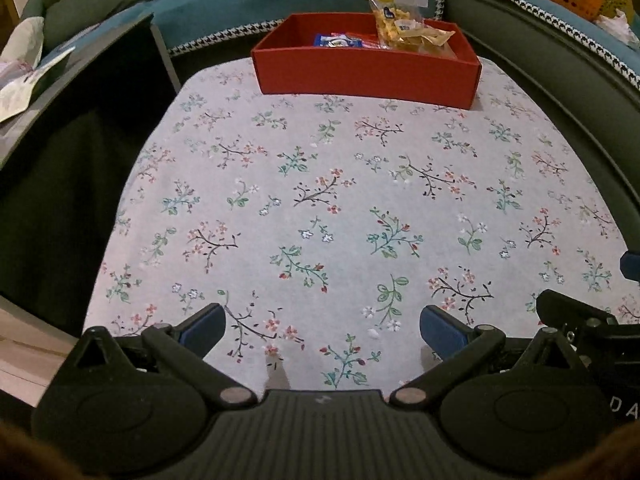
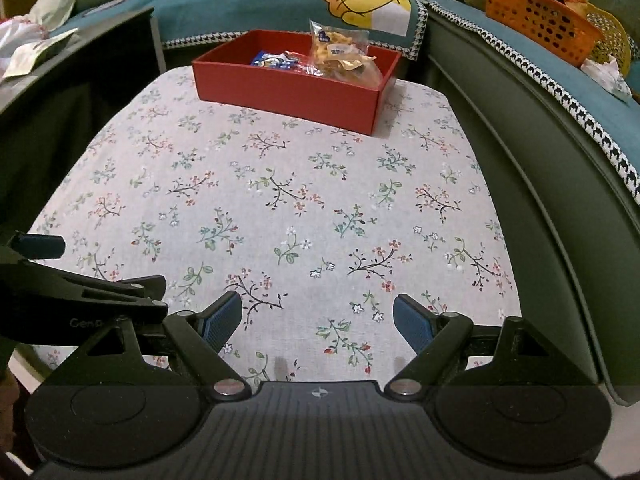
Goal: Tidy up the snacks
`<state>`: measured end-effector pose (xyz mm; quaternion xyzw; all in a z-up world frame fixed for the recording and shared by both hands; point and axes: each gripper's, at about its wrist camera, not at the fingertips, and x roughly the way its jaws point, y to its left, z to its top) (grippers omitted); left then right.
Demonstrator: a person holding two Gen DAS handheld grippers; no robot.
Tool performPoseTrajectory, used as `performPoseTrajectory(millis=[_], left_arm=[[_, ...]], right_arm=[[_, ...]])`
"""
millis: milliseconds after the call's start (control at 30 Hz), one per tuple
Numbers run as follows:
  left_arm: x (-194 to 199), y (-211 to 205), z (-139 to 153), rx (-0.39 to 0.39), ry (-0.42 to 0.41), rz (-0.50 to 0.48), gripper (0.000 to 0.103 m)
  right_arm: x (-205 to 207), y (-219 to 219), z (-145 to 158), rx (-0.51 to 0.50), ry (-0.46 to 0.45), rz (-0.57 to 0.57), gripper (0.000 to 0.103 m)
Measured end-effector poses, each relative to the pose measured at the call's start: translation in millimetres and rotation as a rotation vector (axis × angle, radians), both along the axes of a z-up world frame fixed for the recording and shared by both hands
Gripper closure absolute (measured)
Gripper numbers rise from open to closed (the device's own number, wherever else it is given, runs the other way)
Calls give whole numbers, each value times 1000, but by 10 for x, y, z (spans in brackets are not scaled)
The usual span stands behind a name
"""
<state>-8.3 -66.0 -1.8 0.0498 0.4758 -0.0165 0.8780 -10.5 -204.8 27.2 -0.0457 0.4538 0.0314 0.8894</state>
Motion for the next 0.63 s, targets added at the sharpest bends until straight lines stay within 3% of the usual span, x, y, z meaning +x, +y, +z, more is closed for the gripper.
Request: performPoseTrajectory(millis=[633], left_arm=[[6, -3, -26, 1, 0, -3, 0]], right_arm=[[17, -3, -25, -2, 7, 4, 16]])
